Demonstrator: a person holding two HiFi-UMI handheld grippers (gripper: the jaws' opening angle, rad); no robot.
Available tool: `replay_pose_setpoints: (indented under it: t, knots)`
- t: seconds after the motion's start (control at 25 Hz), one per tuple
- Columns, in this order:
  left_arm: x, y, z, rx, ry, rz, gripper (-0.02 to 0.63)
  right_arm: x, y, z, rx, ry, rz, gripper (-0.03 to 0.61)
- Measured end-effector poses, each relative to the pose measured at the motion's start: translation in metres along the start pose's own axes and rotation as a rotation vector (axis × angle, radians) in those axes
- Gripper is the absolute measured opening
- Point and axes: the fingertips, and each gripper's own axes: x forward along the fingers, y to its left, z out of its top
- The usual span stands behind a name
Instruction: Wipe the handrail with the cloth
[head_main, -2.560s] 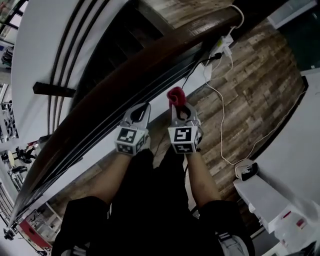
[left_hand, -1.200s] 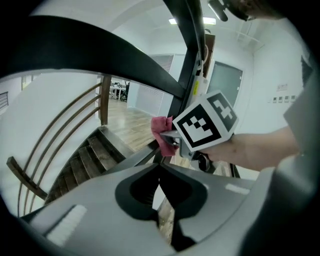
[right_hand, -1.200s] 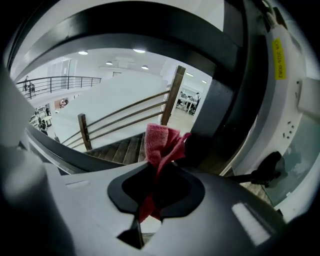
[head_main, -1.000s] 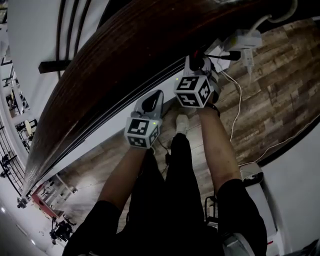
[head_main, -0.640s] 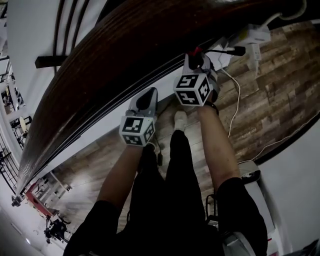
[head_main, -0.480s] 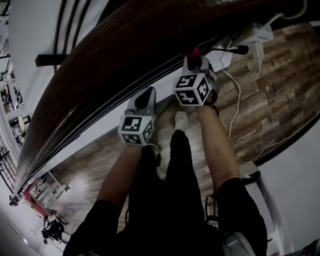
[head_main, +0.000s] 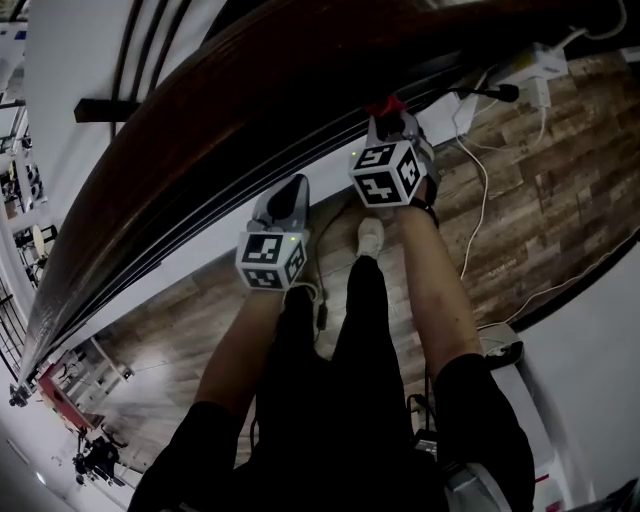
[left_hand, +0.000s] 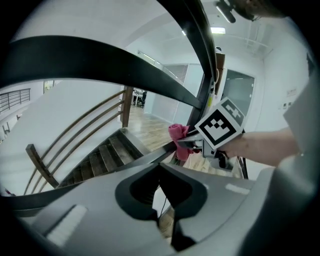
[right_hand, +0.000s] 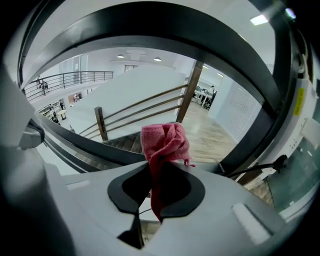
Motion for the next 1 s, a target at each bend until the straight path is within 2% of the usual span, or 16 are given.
replay_pose_setpoints:
  t: [0.2, 1.0]
  knots:
    - [-0.014, 0.015, -0.008, -0.043, -0.024, 0.048, 0.000, 0.000, 0.031, -0.002, -0.084, 0.016, 0.043, 0.041]
    - [-0.067, 0.064, -0.029, -0.148, -0.082, 0.170, 0.000, -0.003, 0.102, 0.010, -0.211, 0.052, 0.146, 0.041]
